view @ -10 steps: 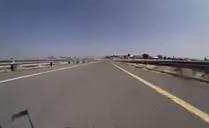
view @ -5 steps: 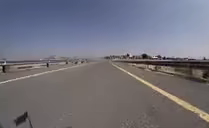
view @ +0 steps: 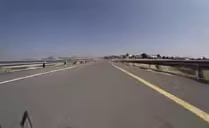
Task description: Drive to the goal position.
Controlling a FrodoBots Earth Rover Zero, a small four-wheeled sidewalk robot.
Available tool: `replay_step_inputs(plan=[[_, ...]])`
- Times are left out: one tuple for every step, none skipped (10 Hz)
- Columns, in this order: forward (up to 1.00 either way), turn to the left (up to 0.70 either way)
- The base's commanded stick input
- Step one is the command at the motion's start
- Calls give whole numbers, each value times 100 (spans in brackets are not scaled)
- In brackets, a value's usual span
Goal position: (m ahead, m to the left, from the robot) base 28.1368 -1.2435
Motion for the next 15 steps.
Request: replay_step_inputs(plan=[[100,0],[100,0],[100,0],[100,0],[100,0],[100,0],[100,0],[100,0],[100,0],[100,0],[100,0],[100,0],[100,0],[100,0],[100,0]])
